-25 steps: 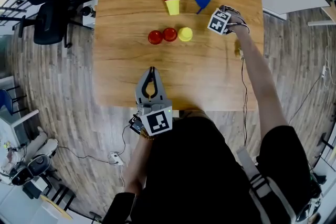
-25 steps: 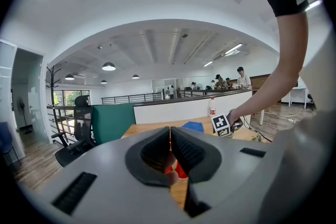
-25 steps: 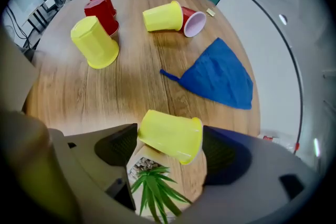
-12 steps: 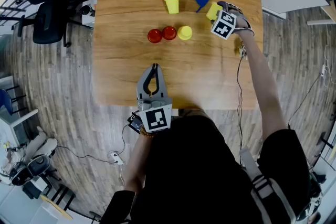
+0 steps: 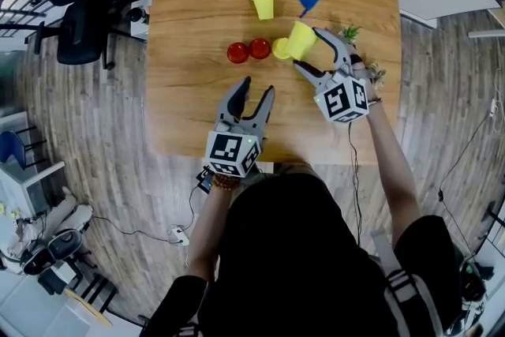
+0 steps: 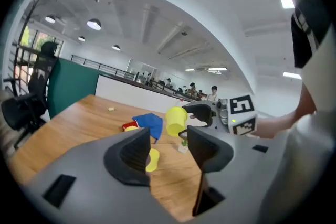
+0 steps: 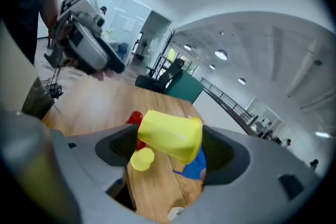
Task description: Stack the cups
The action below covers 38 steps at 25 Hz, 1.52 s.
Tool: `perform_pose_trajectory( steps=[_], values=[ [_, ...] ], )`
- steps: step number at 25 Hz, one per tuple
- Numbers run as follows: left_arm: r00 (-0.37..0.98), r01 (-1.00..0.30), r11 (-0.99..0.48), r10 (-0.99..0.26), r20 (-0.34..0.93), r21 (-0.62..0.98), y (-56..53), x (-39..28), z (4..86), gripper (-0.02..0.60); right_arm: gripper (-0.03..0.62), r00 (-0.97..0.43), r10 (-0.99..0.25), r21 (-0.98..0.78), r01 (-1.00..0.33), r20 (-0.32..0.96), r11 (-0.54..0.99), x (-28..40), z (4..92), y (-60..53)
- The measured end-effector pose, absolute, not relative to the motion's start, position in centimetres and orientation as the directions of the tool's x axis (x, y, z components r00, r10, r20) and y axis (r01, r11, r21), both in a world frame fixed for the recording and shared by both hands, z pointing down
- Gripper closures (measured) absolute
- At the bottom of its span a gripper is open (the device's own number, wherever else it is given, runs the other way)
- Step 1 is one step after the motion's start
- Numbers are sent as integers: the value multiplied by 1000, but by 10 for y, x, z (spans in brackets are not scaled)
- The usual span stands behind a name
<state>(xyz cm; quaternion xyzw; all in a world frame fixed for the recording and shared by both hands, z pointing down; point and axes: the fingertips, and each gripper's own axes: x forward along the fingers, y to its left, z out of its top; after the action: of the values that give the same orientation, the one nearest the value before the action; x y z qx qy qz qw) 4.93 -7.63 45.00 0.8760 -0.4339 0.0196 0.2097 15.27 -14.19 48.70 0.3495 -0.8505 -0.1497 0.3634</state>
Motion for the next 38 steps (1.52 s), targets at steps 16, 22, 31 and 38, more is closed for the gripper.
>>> perform_pose_trajectory(
  steps=[16,22,31,38],
  values=[
    [767,-444,-472,-639,51,762,-76,63,453,328,197,-647,-718,360,-626,257,692,88,453,-66],
    [709,-703,-638,-593,383,313,-66,52,486,330,200,-649,-639,660,-271,413,701,95,486,-51],
    [785,-537,-841,-469,404,68,-33,82,464,330,284,-669,-585,732,-88,459,676,65,510,-39],
    [752,-652,-745,-613,240,142,-47,69,437,330,301,-703,-617,441,-457,353,773,57,482,-47]
  ],
)
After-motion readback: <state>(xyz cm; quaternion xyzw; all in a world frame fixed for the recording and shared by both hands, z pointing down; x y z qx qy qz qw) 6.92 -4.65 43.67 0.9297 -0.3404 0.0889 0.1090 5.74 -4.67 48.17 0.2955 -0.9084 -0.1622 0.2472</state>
